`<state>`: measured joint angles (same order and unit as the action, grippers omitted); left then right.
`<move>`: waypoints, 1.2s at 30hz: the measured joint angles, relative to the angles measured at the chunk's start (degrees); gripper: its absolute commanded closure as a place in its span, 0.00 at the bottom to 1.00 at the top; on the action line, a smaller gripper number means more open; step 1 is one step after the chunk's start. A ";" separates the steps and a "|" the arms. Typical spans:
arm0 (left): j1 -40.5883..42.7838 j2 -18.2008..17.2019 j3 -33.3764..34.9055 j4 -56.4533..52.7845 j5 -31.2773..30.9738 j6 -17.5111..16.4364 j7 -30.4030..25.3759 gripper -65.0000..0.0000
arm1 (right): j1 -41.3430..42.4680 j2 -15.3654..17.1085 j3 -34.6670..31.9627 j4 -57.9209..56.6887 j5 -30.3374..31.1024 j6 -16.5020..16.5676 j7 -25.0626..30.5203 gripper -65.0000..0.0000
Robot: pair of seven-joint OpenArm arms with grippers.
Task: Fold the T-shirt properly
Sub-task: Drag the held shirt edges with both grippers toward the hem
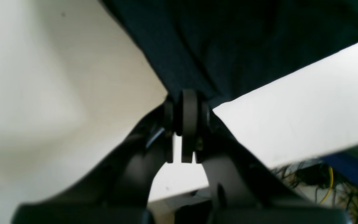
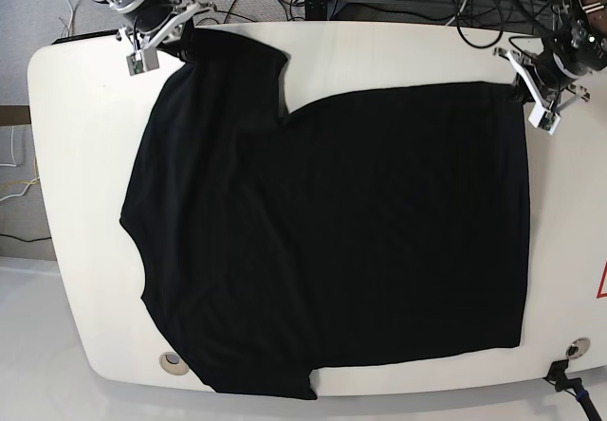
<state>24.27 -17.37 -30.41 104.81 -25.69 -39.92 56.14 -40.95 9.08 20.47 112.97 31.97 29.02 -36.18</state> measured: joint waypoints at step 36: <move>-29.57 2.05 -2.93 -13.70 0.33 -0.02 8.33 1.00 | 25.73 5.33 7.21 -7.67 19.69 -0.37 -11.08 1.00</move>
<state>-5.30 -15.31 -33.34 91.11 -25.36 -39.94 64.47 -15.22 14.41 27.68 105.30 51.66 28.64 -47.27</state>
